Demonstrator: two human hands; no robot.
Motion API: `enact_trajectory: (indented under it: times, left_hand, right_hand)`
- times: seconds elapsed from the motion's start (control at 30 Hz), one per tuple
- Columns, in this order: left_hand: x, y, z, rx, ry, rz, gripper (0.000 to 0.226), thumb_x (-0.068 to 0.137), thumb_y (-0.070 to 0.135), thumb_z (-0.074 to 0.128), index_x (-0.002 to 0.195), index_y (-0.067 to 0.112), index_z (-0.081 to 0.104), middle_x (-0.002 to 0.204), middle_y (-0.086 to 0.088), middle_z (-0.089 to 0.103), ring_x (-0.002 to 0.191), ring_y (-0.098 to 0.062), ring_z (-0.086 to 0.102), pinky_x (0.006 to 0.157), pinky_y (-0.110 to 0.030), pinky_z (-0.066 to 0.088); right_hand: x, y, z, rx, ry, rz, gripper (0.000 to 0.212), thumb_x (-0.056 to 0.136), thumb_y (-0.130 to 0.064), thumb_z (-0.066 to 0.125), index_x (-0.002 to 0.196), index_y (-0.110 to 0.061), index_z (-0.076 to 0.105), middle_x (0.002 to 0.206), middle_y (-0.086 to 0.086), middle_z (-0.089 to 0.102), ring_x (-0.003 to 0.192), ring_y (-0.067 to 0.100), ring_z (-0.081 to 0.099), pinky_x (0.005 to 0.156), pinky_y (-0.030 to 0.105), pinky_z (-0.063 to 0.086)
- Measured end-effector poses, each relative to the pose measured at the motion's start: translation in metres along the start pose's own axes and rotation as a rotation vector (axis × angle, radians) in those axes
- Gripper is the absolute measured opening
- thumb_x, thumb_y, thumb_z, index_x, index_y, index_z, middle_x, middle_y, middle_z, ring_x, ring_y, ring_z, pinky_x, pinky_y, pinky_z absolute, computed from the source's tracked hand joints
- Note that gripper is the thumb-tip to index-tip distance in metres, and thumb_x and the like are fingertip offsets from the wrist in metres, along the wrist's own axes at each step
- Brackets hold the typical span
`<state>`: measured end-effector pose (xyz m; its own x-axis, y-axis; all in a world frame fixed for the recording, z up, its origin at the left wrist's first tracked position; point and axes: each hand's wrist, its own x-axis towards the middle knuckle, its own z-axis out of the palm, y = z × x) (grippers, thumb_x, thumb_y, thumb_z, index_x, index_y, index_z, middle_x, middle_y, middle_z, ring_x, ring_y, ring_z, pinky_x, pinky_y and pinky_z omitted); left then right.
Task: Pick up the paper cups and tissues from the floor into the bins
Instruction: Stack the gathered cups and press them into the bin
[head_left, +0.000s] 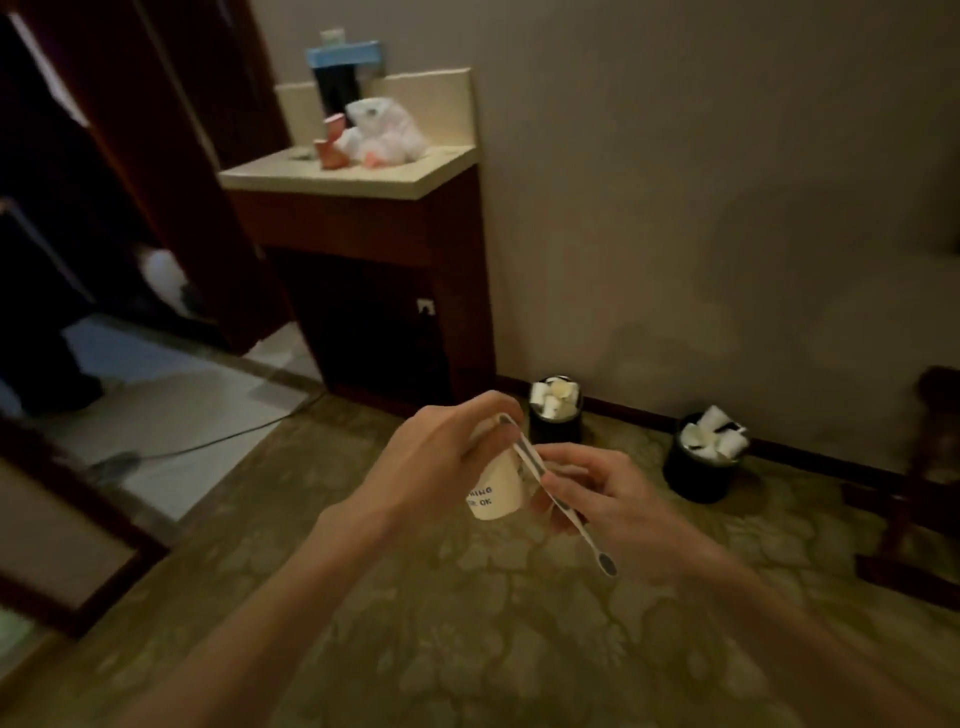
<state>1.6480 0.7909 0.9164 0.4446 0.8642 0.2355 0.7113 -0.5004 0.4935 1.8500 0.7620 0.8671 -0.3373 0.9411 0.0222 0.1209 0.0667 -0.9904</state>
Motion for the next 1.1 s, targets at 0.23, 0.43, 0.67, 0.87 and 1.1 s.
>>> enact_trajectory:
  times: [0.23,0.43,0.67,0.87,1.1]
  left_hand:
    - [0.125,0.072,0.079,0.032,-0.112,0.127,0.010,0.100,0.040,0.048,0.100,0.035,0.057,0.087,0.008,0.065,0.077,-0.011,0.061,0.064,-0.033,0.051]
    - [0.217,0.110,0.153,0.005,-0.137,0.115,0.010,0.101,0.042,0.046,0.098,0.037,0.054,0.084,0.005,0.064,0.076,-0.012,0.059,0.066,-0.040,0.052]
    - [0.314,0.112,0.227,-0.123,-0.196,0.039,0.005,0.099,0.039,0.051,0.095,0.042,0.054,0.086,0.016,0.058,0.076,-0.004,0.060,0.059,-0.029,0.055]
    - [0.413,0.078,0.289,-0.190,-0.269,0.077,0.013,0.097,0.040,0.052,0.107,0.036,0.060,0.089,0.017,0.058,0.080,-0.004,0.059,0.062,-0.032,0.055]
    - [0.525,0.013,0.348,-0.364,-0.494,0.040,0.013,0.099,0.038,0.050,0.110,0.041,0.056,0.096,0.020,0.063,0.087,0.003,0.062,0.067,-0.021,0.053]
  right_hand:
    - [-0.019,0.031,-0.146,-0.089,0.252,0.041,0.013,0.095,-0.016,0.062,0.104,-0.025,0.066,0.083,0.003,0.074,0.072,0.019,0.071,0.065,0.031,0.059]
    - [-0.022,0.061,-0.269,-0.233,0.332,0.092,0.013,0.088,-0.019,0.071,0.099,-0.026,0.070,0.086,0.000,0.074,0.075,0.021,0.072,0.070,0.039,0.061]
    - [-0.009,0.095,-0.361,-0.310,0.358,0.162,0.020,0.089,-0.020,0.069,0.105,-0.032,0.066,0.085,-0.017,0.072,0.074,0.005,0.070,0.067,0.019,0.054]
    - [0.041,0.140,-0.414,-0.284,0.492,0.256,0.026,0.089,-0.020,0.070,0.099,-0.043,0.063,0.089,-0.012,0.071,0.082,0.003,0.068,0.072,0.020,0.057]
    - [0.131,0.196,-0.452,-0.072,0.677,0.466,0.017,0.090,-0.016,0.067,0.099,-0.030,0.066,0.088,-0.004,0.072,0.078,0.013,0.070,0.075,0.034,0.060]
